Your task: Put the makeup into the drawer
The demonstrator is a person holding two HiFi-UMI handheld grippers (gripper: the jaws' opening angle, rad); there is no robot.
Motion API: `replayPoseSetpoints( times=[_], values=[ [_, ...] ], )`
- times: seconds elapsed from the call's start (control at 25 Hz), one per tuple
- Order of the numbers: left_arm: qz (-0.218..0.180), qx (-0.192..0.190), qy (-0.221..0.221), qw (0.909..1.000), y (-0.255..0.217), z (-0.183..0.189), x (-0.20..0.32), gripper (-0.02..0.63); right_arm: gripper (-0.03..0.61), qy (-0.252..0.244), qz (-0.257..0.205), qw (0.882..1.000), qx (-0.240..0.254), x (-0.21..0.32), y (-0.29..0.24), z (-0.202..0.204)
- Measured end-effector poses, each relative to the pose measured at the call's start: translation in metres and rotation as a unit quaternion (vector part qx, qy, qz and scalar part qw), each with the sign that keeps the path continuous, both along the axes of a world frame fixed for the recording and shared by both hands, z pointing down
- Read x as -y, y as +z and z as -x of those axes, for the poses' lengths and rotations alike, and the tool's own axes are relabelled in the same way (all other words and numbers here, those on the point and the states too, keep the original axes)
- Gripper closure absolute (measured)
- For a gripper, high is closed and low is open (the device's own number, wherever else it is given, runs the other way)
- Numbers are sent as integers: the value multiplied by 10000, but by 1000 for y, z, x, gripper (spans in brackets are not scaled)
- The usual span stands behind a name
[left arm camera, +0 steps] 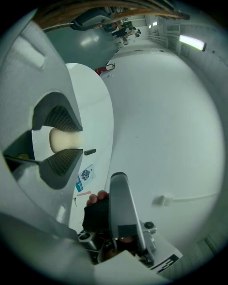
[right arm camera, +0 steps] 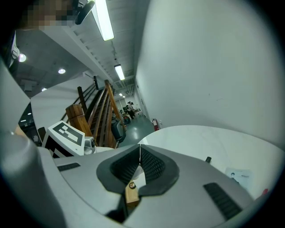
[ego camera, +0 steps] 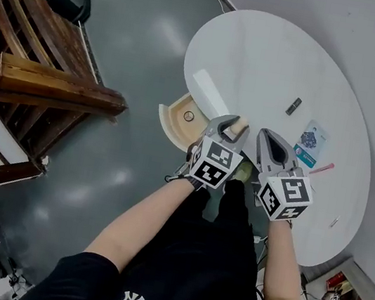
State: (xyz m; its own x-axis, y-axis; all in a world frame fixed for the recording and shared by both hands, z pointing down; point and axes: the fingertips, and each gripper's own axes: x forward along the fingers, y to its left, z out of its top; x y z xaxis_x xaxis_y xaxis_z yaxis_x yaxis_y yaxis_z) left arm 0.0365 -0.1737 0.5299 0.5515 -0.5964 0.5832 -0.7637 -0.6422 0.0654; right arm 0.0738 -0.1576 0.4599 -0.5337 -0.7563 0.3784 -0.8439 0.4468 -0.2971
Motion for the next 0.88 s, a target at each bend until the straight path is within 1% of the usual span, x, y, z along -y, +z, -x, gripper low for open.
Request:
replayPoseSetpoints(
  times=[0.2,0.52,0.88],
  values=[
    [-40,4,-211,9998,0,29,-5,485,563,-217,-31,9998,-9,-3,2,28],
    [-4,31,-586,9983,5,88,-13,485,563,-553,-35,9985,-30,-8,4,84],
    [244,119,-833,9962,41,129,-29,483,563,-701,79,9975,-28,-19,33,118]
  ],
)
